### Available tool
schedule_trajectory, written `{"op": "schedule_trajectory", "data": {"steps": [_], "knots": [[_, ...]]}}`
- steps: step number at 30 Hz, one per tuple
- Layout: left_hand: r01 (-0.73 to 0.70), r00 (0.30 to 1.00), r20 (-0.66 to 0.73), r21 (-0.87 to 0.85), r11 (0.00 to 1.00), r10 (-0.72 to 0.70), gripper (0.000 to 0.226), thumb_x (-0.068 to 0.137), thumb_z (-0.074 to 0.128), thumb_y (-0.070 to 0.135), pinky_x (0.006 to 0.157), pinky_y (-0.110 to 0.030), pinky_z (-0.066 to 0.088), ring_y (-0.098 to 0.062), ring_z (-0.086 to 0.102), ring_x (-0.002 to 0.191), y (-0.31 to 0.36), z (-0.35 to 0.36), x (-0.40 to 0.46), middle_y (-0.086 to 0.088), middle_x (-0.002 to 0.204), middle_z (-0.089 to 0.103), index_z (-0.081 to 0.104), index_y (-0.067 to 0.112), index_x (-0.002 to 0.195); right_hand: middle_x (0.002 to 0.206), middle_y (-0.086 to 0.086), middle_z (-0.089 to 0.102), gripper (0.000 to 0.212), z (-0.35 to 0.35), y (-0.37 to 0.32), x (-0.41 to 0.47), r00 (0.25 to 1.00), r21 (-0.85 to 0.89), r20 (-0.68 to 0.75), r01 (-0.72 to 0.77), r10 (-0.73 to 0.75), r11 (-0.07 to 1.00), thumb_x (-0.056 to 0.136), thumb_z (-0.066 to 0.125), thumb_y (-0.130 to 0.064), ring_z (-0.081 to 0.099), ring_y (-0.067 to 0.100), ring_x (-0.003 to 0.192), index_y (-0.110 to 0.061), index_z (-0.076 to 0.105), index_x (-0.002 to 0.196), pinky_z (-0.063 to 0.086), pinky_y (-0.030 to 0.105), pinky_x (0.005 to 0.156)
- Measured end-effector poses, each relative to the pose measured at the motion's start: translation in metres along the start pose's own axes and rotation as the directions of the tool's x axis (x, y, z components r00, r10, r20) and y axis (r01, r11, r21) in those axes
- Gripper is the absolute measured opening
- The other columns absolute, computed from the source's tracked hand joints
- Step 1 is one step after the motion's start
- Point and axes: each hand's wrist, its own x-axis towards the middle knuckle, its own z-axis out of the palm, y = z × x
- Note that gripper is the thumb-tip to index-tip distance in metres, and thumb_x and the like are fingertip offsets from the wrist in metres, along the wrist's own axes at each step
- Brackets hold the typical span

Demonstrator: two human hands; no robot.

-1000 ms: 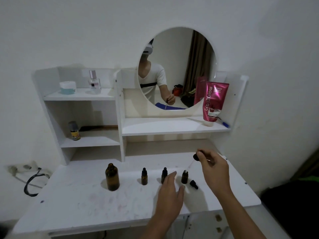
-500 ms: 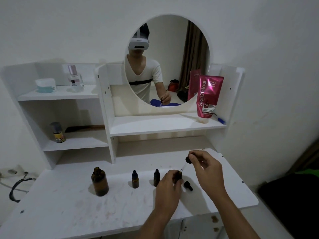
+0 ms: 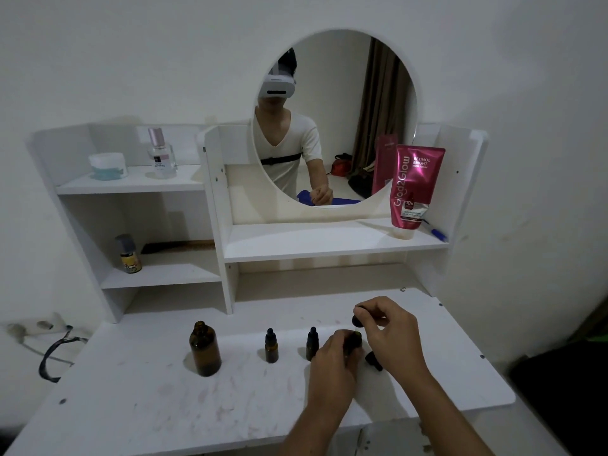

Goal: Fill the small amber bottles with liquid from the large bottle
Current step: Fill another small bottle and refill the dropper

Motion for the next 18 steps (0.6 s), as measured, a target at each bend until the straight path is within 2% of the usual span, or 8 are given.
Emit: {"op": "schedule_trajectory", "data": {"steps": [4,8,11,15,18], "knots": [[0.021,1.000,0.011,0.002,1.000,-0.021,0.018,0.102,0.057,0.023,0.094,-0.020,0.053,0.004,0.063,0.103,0.000,0.000,0.001,0.020,0.110,0.069,0.065,0.031,0.116,0.079,-0.011,0.075,0.014,-0.001,-0.001,-0.002,0.999,0.021,0.026,-0.044,0.044,0.999,0.093,0.072,-0.011,0.072,0.002,0.081,-0.025,0.074,0.089,0.054,0.013,0.080],[0.015,1.000,0.007,0.003,1.000,-0.015,0.019,0.101,0.056,0.022,0.091,-0.021,0.054,0.004,0.063,0.102,0.000,0.000,0.001,0.020,0.109,0.069,0.065,0.031,0.116,0.074,-0.010,0.072,0.022,-0.001,-0.001,0.000,1.000,-0.037,-0.012,-0.013,0.012,0.999,0.090,0.072,-0.004,0.071,0.007,0.079,-0.020,0.071,0.075,0.053,0.014,0.077],[0.010,1.000,0.005,0.000,1.000,-0.010,0.019,0.101,0.056,0.023,0.091,-0.021,0.054,0.004,0.063,0.102,-0.001,0.000,0.001,0.020,0.108,0.069,0.066,0.030,0.116,0.073,-0.009,0.071,0.025,0.000,-0.002,0.001,1.000,-0.052,-0.013,0.011,-0.012,0.999,0.089,0.073,-0.001,0.071,0.009,0.078,-0.019,0.069,0.072,0.054,0.017,0.076],[0.022,1.000,0.009,0.008,1.000,-0.022,0.020,0.102,0.056,0.025,0.092,-0.020,0.053,0.005,0.062,0.104,-0.002,0.001,0.002,0.020,0.111,0.068,0.065,0.031,0.119,0.078,-0.010,0.075,0.017,-0.001,-0.007,0.000,1.000,-0.009,0.028,-0.012,0.012,1.000,0.092,0.072,-0.006,0.072,0.004,0.079,-0.021,0.075,0.084,0.052,0.010,0.075],[0.040,0.999,0.022,0.019,0.999,-0.040,0.026,0.102,0.057,0.030,0.098,-0.022,0.051,0.002,0.061,0.112,0.000,-0.001,-0.001,0.019,0.119,0.066,0.061,0.030,0.127,0.083,-0.012,0.076,0.012,-0.003,-0.011,-0.003,1.000,0.006,0.011,-0.020,0.020,1.000,0.093,0.072,-0.010,0.072,0.001,0.082,-0.022,0.075,0.094,0.056,0.014,0.079]]}}
